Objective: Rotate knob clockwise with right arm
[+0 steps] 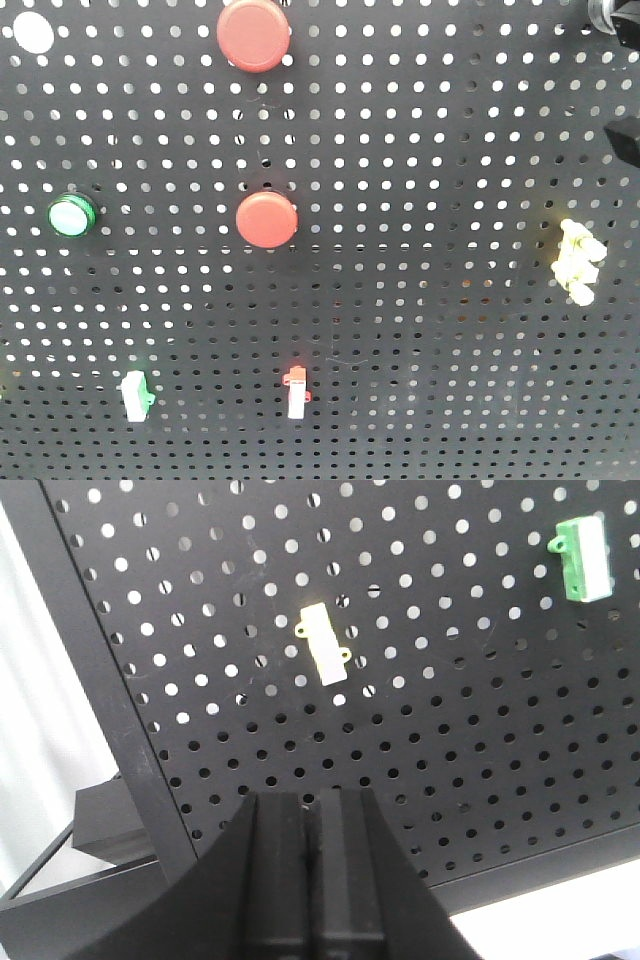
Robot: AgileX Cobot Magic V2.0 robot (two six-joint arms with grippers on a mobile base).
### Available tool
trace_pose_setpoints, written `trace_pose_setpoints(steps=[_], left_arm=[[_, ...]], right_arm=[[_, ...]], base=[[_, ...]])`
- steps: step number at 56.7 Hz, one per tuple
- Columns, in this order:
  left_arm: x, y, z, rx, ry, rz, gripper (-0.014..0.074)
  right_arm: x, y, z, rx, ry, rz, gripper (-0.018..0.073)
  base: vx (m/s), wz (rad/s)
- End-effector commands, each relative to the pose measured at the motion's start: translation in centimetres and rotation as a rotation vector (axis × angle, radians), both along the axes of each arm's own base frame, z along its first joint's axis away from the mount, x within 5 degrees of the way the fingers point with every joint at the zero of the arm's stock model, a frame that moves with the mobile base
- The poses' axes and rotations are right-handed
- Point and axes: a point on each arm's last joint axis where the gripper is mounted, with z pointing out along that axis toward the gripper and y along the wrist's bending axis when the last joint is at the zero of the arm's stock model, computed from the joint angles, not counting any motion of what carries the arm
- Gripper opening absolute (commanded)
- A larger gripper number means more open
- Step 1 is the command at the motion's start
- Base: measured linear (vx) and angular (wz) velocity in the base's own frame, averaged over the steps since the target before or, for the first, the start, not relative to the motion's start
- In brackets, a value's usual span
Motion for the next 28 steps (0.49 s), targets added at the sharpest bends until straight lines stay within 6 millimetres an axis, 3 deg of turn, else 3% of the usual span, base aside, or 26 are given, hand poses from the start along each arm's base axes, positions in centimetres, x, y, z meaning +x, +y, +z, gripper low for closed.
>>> trace_pose_setpoints(steps=[1,9,17,28], left_arm=[[-0.07,-0.07,-0.33,-0.014,-0.059,-0.013,-0.0006],[-0.07,-0.07,-0.33,-0.014,-0.059,-0.013,-0.0006],[-0.07,-0.07,-0.33,-0.014,-0.059,-0.013,-0.0006],[-0.07,-0.07,-0.33,-0.014,-0.059,-0.013,-0.0006]], right_arm=[[-0.35,-0.35,1.42,-0.019,-0.095,-0.006,0.0195],[-0.1,-0.21,1.24,0.043,-0.074,-0.007,0.0155],[-0.1,-0.21,1.24,0.175,-0.054,0.002,-0.0015],[-0.09,-0.2,1.13,0.324,-0.02,0.011,-0.0008]], base=[[0.0,0.0],[0.0,0.0],[0.0,0.0],[0.0,0.0]])
